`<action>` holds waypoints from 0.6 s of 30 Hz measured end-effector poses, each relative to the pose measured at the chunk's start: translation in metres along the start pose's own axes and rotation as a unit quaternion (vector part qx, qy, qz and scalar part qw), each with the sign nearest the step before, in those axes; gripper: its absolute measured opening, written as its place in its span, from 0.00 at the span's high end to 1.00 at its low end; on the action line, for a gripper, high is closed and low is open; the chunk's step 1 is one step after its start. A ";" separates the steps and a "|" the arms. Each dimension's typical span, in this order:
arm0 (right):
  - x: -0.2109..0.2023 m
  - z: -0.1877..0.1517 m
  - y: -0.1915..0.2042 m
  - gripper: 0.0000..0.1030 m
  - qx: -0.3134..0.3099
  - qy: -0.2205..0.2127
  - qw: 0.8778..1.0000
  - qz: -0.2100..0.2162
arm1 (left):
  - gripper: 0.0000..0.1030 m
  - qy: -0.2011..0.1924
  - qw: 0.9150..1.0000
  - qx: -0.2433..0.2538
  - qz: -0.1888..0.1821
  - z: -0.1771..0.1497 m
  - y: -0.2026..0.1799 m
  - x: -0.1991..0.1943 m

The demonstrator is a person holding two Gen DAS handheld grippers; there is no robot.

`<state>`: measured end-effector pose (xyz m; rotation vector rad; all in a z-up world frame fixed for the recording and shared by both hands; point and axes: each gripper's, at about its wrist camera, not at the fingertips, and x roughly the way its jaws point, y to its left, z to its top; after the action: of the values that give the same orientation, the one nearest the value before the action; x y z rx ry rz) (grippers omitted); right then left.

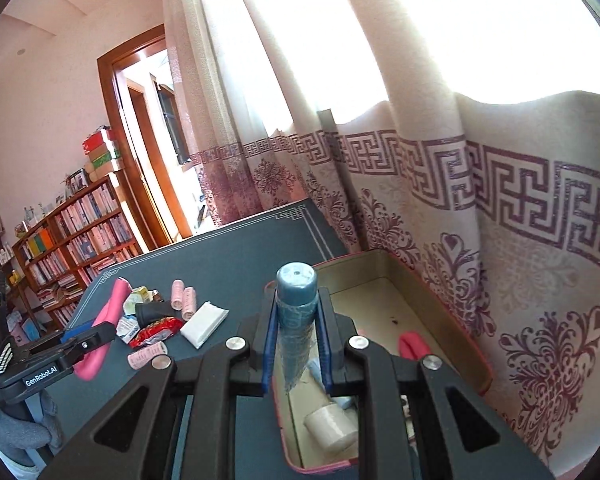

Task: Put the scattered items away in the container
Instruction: 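Carry the tube and foam curler into the red tin and release them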

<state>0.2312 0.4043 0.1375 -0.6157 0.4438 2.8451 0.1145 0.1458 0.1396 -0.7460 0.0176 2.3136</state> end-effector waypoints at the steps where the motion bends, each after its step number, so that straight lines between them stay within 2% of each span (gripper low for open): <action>1: -0.001 0.000 -0.007 0.81 0.002 0.002 1.000 -0.010 | 0.66 -0.001 1.000 0.003 -0.007 0.003 -0.006 0.002; 10: 0.023 -0.011 -0.051 0.81 -0.004 0.052 0.997 -0.061 | 0.66 -0.009 0.998 0.034 -0.045 0.024 -0.058 0.021; 15: 0.042 -0.016 -0.061 0.80 0.016 0.076 0.996 -0.046 | 0.66 -0.009 0.998 0.034 -0.044 0.028 -0.069 0.026; 18: 0.043 -0.017 -0.066 0.71 0.031 0.072 0.996 -0.031 | 0.66 -0.005 0.999 0.030 -0.040 0.029 -0.068 0.033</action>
<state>0.2159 0.4664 0.0884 -0.8111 0.5247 2.7272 0.1231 0.2239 0.1593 -0.6934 0.0517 2.2299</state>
